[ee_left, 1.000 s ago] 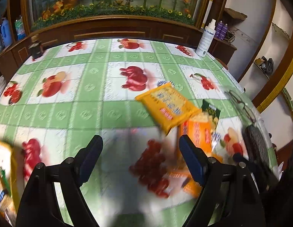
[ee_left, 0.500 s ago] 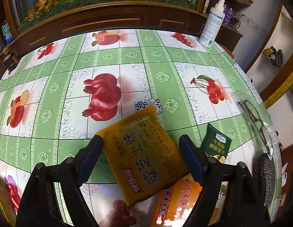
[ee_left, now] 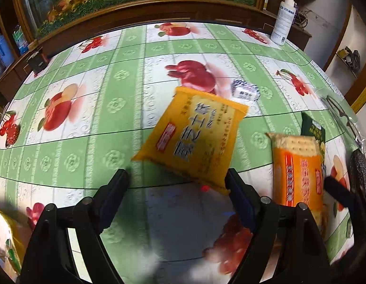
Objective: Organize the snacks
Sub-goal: 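Grasp the yellow cheese-biscuit bag with the left tool while the right tool grasps the orange chicken cracker pack, then carry the yellow bag and orange cracker pack over the tray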
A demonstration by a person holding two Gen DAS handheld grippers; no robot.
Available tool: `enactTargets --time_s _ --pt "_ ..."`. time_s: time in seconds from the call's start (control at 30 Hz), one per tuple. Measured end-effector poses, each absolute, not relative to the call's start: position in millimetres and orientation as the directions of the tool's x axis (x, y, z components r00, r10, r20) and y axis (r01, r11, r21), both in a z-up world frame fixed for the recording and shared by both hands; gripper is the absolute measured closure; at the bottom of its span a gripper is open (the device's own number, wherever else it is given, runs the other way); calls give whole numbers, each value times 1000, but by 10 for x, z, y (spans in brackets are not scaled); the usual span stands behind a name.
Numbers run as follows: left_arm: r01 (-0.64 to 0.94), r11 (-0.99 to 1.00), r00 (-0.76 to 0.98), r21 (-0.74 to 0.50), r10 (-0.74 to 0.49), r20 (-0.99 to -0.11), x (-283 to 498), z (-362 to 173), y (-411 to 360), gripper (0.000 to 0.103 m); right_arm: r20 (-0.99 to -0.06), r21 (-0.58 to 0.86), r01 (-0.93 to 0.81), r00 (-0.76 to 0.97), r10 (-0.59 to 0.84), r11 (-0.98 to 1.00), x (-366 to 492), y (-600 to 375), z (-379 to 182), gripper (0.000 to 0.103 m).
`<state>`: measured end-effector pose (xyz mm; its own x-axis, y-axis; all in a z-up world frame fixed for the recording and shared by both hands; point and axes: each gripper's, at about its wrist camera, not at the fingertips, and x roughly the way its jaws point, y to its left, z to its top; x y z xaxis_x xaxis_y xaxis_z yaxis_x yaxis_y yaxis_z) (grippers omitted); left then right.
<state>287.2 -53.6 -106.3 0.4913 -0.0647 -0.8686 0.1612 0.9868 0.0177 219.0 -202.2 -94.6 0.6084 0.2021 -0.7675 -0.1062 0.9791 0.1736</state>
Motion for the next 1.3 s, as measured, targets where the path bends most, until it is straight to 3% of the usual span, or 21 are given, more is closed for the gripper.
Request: enactTargets --time_s 0.23,0.4,0.53,0.6,0.67,0.77,0.93,1.0,1.07,1.1,1.3 --pt "227 974 523 -1 -123 -844 3044 -936 -595 20 -793 116 -98 590 152 988 2336 -1868 -1023 12" --pt "273 962 499 23 -121 -858 3159 -1087 -711 19 -794 83 -100 595 126 992 2362 -1896 -1052 25" --pt "276 961 516 18 -133 -846 3174 -1095 -733 20 -786 101 -110 601 147 989 2342 -1935 -1035 27" --pt "284 959 525 16 -141 -839 3178 -1086 -740 28 -779 116 -125 604 169 985 2308 -1959 -1022 28" --pt "288 958 533 14 -148 -833 3170 -1057 -737 54 -771 132 -126 610 182 983 2247 -2005 -1002 28" --pt "298 955 528 6 -159 -834 3134 -1027 -716 80 -760 162 -111 620 196 981 2160 -2106 -971 28" --pt "306 952 523 2 -167 -836 3056 -997 -652 86 -740 207 -105 634 226 973 2026 -2227 -883 28" --pt "303 952 547 44 -136 -826 3075 -942 -643 80 -732 210 -113 640 233 971 1985 -2244 -849 28" --pt "298 950 556 97 -90 -827 3134 -924 -648 19 -722 214 -113 650 235 970 1959 -2261 -816 28" --pt "313 943 558 110 -89 -825 3167 -919 -669 14 -716 230 -115 653 247 967 1950 -2274 -804 28" --pt "447 874 582 192 -121 -804 3329 -957 -910 14 -702 263 -123 656 278 957 1953 -2299 -799 28"
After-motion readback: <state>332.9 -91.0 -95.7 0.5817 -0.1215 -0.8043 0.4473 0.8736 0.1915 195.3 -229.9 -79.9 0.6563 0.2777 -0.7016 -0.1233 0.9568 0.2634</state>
